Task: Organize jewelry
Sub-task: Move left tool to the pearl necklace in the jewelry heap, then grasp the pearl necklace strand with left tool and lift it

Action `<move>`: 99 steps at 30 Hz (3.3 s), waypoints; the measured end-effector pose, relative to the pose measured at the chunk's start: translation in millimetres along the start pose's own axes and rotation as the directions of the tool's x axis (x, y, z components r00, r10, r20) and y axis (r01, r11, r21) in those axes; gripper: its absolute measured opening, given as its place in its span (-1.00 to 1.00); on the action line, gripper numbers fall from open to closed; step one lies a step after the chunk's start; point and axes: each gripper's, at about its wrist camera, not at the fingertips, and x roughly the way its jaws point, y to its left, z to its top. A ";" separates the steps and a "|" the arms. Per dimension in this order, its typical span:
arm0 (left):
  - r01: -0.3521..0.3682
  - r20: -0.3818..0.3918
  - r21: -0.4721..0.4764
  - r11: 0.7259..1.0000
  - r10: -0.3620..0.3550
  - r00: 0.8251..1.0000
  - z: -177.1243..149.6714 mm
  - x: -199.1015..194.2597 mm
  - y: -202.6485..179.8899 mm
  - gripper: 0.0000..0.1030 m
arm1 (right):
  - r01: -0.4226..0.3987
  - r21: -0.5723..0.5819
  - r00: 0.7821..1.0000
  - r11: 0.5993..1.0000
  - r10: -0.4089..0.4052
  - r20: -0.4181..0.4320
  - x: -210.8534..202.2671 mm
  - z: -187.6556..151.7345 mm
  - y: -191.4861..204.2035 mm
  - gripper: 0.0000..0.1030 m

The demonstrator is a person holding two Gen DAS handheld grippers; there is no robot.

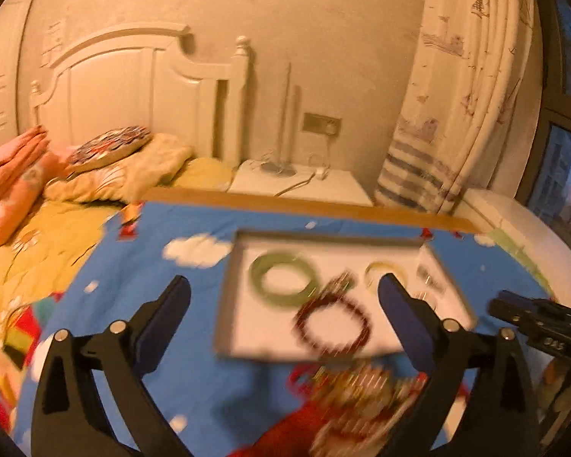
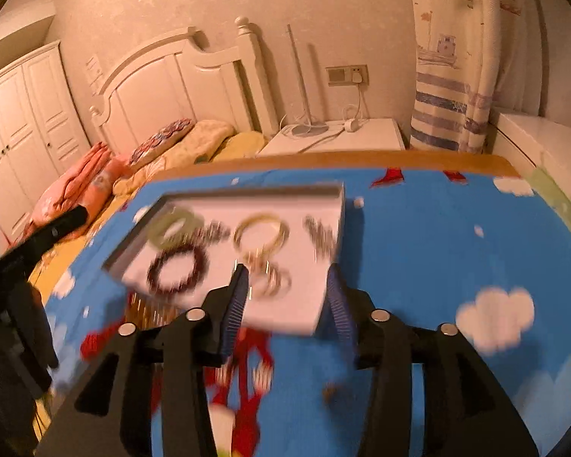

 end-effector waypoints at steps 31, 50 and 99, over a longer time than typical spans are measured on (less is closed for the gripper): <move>0.167 -0.182 0.045 0.985 -0.157 0.971 -90.0 -34.2 18.0 0.89 | -0.066 -0.042 0.996 0.997 0.063 -0.058 -17.0 -64.6 18.3 -0.01; 0.311 -0.328 0.385 0.869 -0.186 0.926 -97.5 -2.4 -63.1 -0.87 | -0.089 -0.020 0.995 0.996 0.088 -0.053 -17.8 -63.2 15.3 -0.01; 0.507 -0.285 0.204 0.837 -0.445 0.849 -80.1 -50.5 -6.2 -1.00 | -0.103 -0.003 0.994 0.995 0.103 -0.033 -22.1 -64.5 11.6 0.12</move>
